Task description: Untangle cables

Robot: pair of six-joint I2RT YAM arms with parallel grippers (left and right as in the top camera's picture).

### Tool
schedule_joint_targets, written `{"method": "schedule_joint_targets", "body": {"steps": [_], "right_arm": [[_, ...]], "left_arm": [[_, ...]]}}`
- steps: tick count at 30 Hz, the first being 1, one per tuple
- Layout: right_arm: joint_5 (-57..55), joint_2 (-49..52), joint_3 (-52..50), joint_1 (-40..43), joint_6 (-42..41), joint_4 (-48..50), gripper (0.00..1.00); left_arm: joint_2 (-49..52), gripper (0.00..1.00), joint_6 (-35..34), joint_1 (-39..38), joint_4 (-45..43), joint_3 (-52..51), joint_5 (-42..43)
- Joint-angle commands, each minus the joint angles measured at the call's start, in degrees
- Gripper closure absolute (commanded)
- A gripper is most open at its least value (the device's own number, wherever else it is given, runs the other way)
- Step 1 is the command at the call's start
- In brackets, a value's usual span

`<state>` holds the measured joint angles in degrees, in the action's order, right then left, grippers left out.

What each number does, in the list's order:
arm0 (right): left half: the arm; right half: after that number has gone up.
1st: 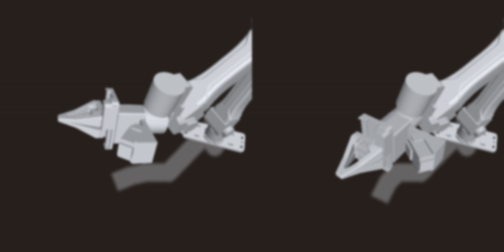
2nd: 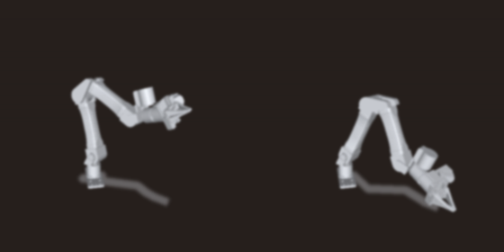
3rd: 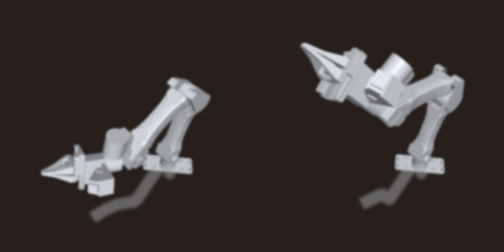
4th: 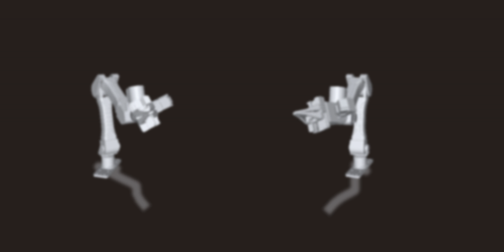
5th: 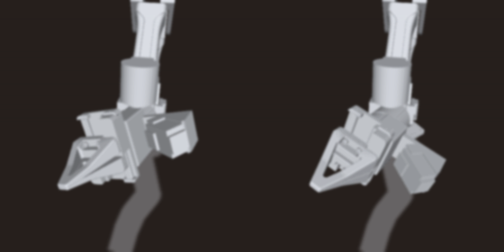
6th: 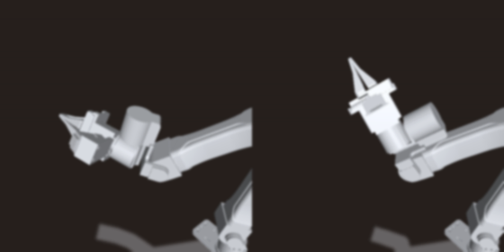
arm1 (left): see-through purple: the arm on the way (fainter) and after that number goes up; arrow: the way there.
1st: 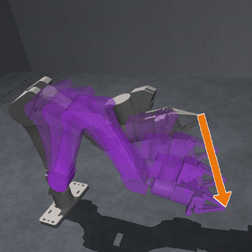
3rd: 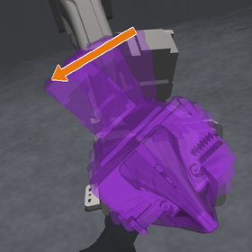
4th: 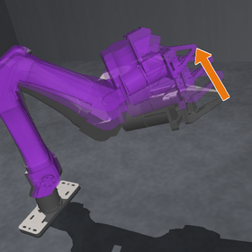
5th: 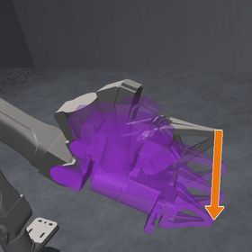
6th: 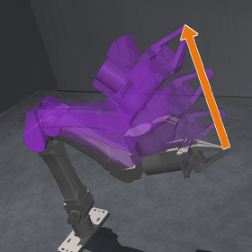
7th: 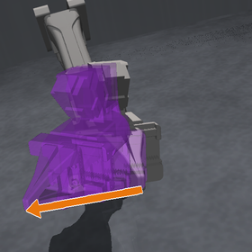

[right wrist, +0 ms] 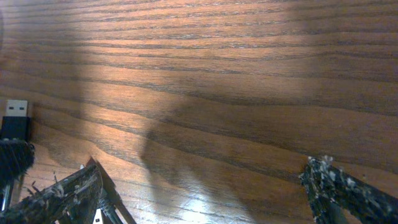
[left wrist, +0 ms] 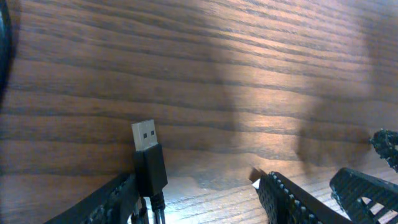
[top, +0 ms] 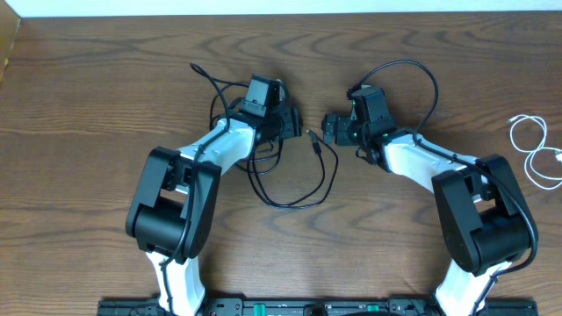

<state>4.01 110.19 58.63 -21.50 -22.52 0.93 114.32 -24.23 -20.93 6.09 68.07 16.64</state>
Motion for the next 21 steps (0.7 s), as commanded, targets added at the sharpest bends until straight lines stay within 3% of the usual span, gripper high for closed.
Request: {"method": "schedule_joint_targets", "body": {"steps": [1, 11, 21], "right_arm": [[-0.83, 0.70, -0.63, -0.26, 0.48, -0.04, 0.01], [-0.85, 0.70, -0.63, -0.26, 0.50, -0.07, 0.01], [-0.87, 0.70, -0.63, -0.26, 0.50, -0.13, 0.01]], "left_arm": [[1.84, 0.33, -0.94, -0.63, 1.03, -0.20, 0.70], [-1.97, 0.33, -0.96, 2.29, 0.26, 0.44, 0.72], [-16.70, 0.33, -0.94, 7.65, 3.10, 0.42, 0.68]]}}
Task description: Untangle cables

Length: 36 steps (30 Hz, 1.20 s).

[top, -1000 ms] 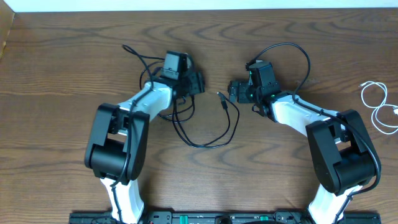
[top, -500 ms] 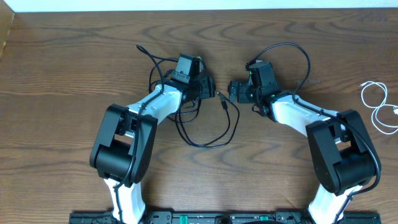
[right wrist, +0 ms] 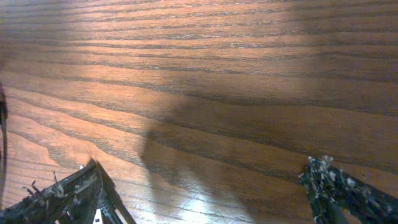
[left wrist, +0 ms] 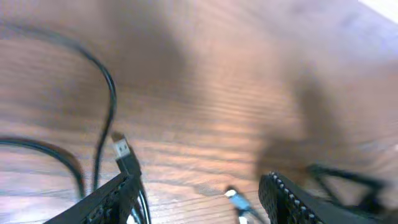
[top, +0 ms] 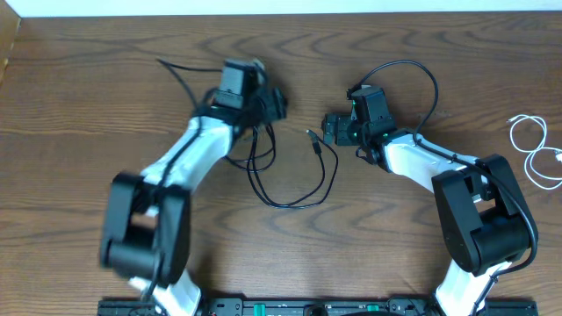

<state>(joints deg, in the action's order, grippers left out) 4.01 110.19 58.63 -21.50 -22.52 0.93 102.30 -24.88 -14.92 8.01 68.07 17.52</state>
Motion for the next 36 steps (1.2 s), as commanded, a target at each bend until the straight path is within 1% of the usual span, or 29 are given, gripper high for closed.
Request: {"method": "schedule_joint_targets", "body": {"steps": [1, 2, 5, 11, 14, 16, 19, 27, 31, 33, 34, 35, 36], "right_arm": [[-0.85, 0.70, -0.63, -0.26, 0.50, -0.13, 0.01], [-0.85, 0.70, -0.63, -0.26, 0.50, -0.13, 0.01], [-0.85, 0.70, -0.63, -0.26, 0.48, -0.11, 0.01], [-0.87, 0.70, -0.63, -0.26, 0.50, -0.15, 0.01], [-0.87, 0.70, -0.63, -0.26, 0.48, -0.13, 0.01], [-0.90, 0.70, -0.63, -0.26, 0.48, -0.11, 0.01], [-0.90, 0.72, -0.63, -0.26, 0.48, -0.13, 0.01], [-0.92, 0.72, -0.63, -0.26, 0.42, 0.00, 0.01], [-0.79, 0.72, -0.63, -0.24, -1.44, 0.72, 0.01], [1.18, 0.46, -0.50, -0.15, -3.39, 1.66, 0.01], [3.08, 0.26, -0.46, 0.00, -4.20, 2.40, 0.01], [4.63, 0.22, -0.46, 0.09, -4.26, 2.99, 0.01], [5.77, 0.17, -0.46, 0.13, -4.24, 3.41, 0.01]], "left_arm": [[-5.60, 0.33, -0.28, 2.29, 1.97, 0.42, -0.39], [-6.47, 0.33, -0.28, 3.04, 2.91, 0.42, -1.09], [-7.61, 0.33, -0.31, 5.60, 6.73, 0.42, -6.99], [-6.08, 0.34, -0.31, 9.55, 14.82, 0.39, -16.17], [-4.74, 0.46, -0.31, 10.99, 17.33, 0.42, -20.00], [-3.87, 0.56, -0.28, 11.98, 17.84, 0.39, -20.61], [-3.04, 0.59, -0.31, 13.27, 18.12, 0.39, -20.61], [-1.57, 0.62, -0.31, 13.62, 18.10, 0.39, -20.61], [-1.18, 0.64, -0.31, 13.62, 18.12, 0.39, -20.61], [-1.14, 0.68, -0.28, 13.62, 18.25, 0.39, -20.61], [-1.14, 0.73, -0.28, 13.62, 18.49, 0.39, -20.61], [-1.14, 0.81, -0.28, 13.62, 18.86, 0.39, -20.61], [-1.14, 0.92, -0.31, 13.62, 19.71, 0.39, -20.61]]}}
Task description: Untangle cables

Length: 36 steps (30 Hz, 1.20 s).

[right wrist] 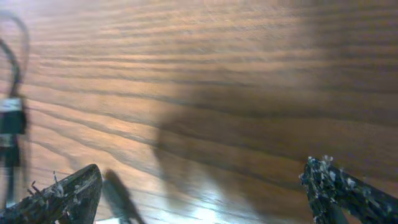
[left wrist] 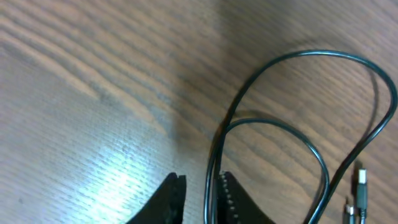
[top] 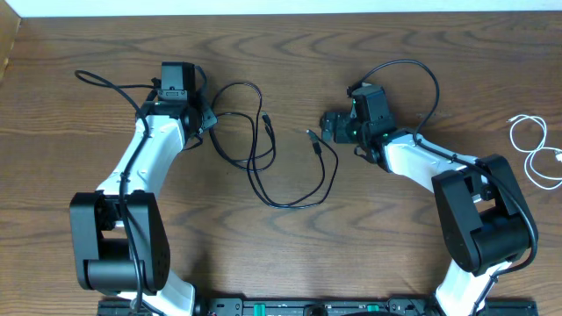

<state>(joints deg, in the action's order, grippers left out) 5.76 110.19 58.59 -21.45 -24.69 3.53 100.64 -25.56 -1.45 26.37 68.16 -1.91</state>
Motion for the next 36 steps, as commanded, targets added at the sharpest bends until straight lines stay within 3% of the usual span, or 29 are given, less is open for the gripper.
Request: {"method": "schedule_joint_targets", "body": {"steps": [1, 9, 20, 24, 25, 27, 29, 34, 36], "right_arm": [[3.37, 0.31, -0.42, -0.02, -2.05, 0.79, 0.01], [1.22, 0.55, -0.42, -0.39, -2.05, 0.61, 0.01], [0.13, 0.55, -0.42, -0.39, -1.95, 0.48, 0.01], [0.20, 0.55, -0.42, -0.39, -0.90, -0.11, 0.03], [0.17, 0.55, -0.44, -0.39, -0.57, -0.11, 0.13], [0.15, 0.52, -0.39, -0.39, -0.28, -0.11, 0.48], [0.44, 0.48, 0.76, -0.42, -0.35, -1.64, 0.72], [7.67, 0.48, 8.74, -0.42, 1.49, -11.15, 0.99], [11.72, 0.48, 11.72, -0.55, 2.21, -13.55, 0.99]], "left_arm": [[0.52, 0.92, 0.37, 0.15, 2.45, 0.31, -1.18], [2.29, 0.92, 0.24, 0.15, 3.52, -1.62, -1.14], [3.17, 0.79, -3.69, 0.09, 0.33, -1.64, 0.37], [3.17, 0.79, -3.65, 0.17, -0.57, -1.62, -2.58], [3.15, 0.81, -3.65, 0.26, -0.44, -1.62, -4.33], [3.15, 0.85, -3.69, 0.92, 0.22, -1.62, -5.88], [3.15, 0.85, -4.31, 2.21, 0.85, -1.62, -5.42], [3.13, 0.85, -6.49, 6.73, 2.71, -1.62, -3.02], [3.13, 0.85, -6.49, 8.83, 2.99, -1.62, -0.15]]}}
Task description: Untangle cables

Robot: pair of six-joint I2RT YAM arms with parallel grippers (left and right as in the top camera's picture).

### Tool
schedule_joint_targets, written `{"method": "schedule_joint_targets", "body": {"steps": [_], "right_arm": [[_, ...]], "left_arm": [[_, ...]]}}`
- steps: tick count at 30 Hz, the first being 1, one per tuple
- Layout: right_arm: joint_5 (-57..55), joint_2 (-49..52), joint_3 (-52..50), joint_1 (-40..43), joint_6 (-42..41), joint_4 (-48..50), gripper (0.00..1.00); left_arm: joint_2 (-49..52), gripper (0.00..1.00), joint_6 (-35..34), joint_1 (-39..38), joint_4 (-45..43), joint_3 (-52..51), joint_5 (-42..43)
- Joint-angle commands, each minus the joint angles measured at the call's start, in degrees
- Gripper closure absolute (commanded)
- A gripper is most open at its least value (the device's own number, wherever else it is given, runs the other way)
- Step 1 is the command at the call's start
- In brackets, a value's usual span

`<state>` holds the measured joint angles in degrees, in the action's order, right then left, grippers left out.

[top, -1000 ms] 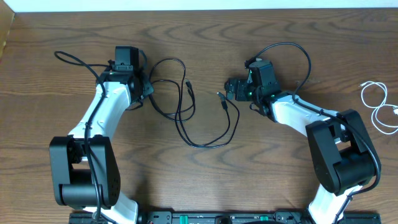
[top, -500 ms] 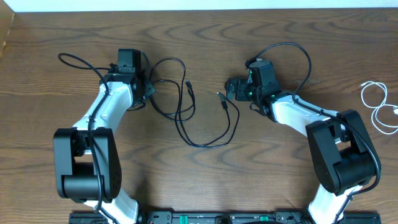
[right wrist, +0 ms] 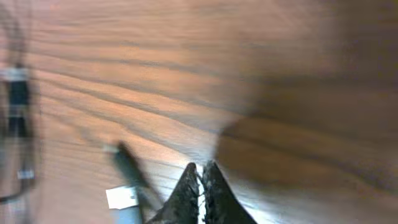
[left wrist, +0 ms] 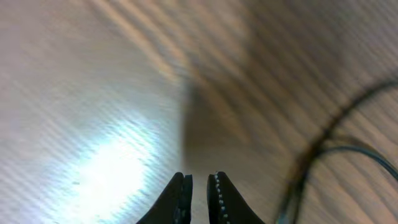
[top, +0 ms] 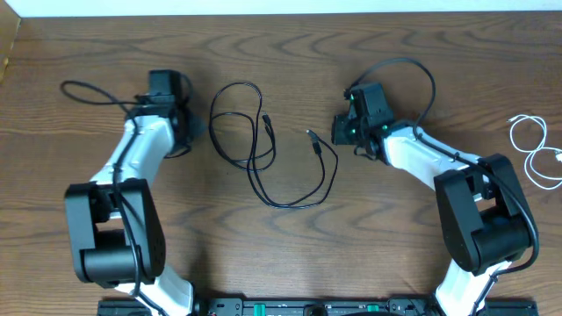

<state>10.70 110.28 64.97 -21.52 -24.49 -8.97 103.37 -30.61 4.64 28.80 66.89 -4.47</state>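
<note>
One black cable (top: 97, 92) trails from the far left to my left gripper (top: 186, 130). In the left wrist view that gripper (left wrist: 199, 180) has its jaws almost together, and the blurred cable (left wrist: 311, 149) passes to their right. A second black cable (top: 285, 205) lies looped in the middle of the table, apart from the first, and its small plug (top: 313, 138) points at my right gripper (top: 336, 132). In the right wrist view that gripper (right wrist: 200, 168) is shut on nothing, with the plug (right wrist: 127, 168) just to its left.
A coiled white cable (top: 531, 149) lies at the far right edge. The wooden table (top: 281, 263) runs to a pale strip along the back. Both arms' bases stand at the front edge.
My left gripper has moved a little further left with its cable, and its jaws stand closer together. My right gripper was wide open and is now shut beside the small plug.
My left gripper was open at the tangle in the middle, beside a USB plug. Then it was up and to the left with one cable trailing. That cable then lay left of the middle loop, where it remains. My right gripper stayed open by the small plug until now.
</note>
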Motion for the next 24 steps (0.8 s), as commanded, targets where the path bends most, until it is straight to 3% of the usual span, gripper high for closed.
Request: {"method": "schedule_joint_targets", "body": {"steps": [1, 4, 9, 12, 15, 16, 22, 24], "right_arm": [[9.07, 0.39, 6.82, -0.70, 2.32, -1.81, 0.99], [13.22, 0.39, 9.38, -1.97, 2.27, -1.57, 0.94], [12.85, 0.50, 9.62, -5.86, 2.27, 0.39, 0.73], [10.67, 0.85, 9.49, -8.94, 2.27, 0.37, 0.53], [6.82, 1.68, 9.49, -12.66, 2.29, 0.48, 0.43], [5.73, 2.08, 9.49, -13.68, 2.29, 0.61, 0.40], [0.35, 5.22, 9.49, -19.67, 2.29, 2.78, 0.36], [-3.45, 7.32, 9.49, -22.12, 2.29, 3.21, 0.41]], "left_arm": [[0.39, 0.85, -1.44, 3.56, 0.61, -0.35, 3.91], [0.39, 0.85, -1.44, 6.08, 0.76, -0.35, 7.37], [0.42, 0.85, -1.44, 8.85, 1.46, -0.35, 8.11], [0.42, 0.85, -1.44, 9.44, 1.88, -0.35, 8.13], [0.42, 0.83, -1.44, 9.44, 1.86, -0.35, 8.13], [0.42, 0.78, -1.44, 9.44, 1.86, -0.35, 8.13], [0.42, 0.76, -1.42, 9.44, 1.88, -0.35, 8.11], [0.42, 0.75, -1.44, 9.44, 1.86, -0.35, 8.11]]}}
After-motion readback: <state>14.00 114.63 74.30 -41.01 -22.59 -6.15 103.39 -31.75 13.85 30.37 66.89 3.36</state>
